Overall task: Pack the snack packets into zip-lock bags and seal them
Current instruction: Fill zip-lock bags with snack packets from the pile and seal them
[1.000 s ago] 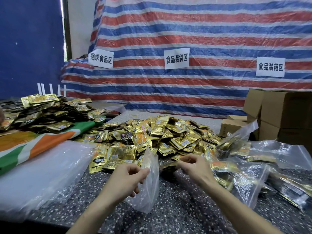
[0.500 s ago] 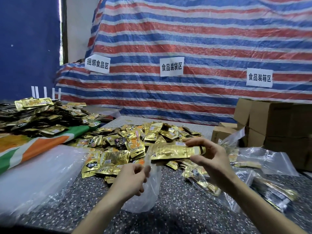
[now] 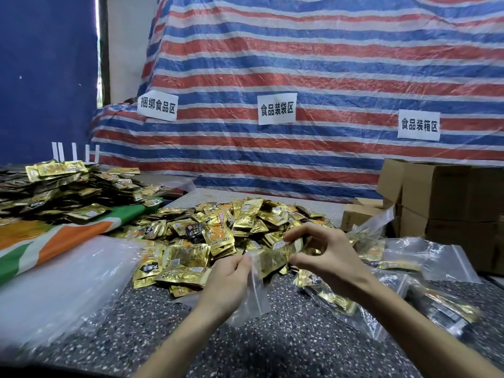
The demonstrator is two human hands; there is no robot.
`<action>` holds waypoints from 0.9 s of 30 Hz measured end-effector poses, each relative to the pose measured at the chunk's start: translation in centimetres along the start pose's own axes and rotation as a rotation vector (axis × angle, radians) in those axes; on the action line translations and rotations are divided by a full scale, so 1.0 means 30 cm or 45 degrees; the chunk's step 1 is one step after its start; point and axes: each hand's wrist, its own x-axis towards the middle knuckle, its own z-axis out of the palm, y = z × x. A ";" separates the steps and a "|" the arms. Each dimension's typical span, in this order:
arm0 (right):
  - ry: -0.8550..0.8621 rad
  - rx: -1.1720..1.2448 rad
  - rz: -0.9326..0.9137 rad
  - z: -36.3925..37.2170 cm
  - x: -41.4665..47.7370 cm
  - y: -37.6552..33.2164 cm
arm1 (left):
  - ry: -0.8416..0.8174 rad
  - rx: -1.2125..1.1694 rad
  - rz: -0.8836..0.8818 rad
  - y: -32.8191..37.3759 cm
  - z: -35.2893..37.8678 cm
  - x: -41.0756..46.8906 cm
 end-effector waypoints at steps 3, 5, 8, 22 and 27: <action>0.062 0.167 0.099 0.008 0.017 -0.005 | 0.049 -0.073 -0.009 -0.004 0.002 0.013; 0.037 0.220 0.142 -0.002 0.021 -0.006 | 0.082 -0.079 0.004 -0.015 -0.009 0.022; -0.141 0.331 0.200 -0.016 0.028 -0.017 | 0.056 -0.009 0.019 -0.038 -0.019 0.031; 0.253 -0.033 0.023 0.023 0.049 -0.078 | -0.674 -0.267 0.193 -0.089 -0.102 0.038; 0.115 -0.075 0.051 0.037 0.062 -0.089 | -0.411 -0.263 0.317 -0.032 -0.091 0.062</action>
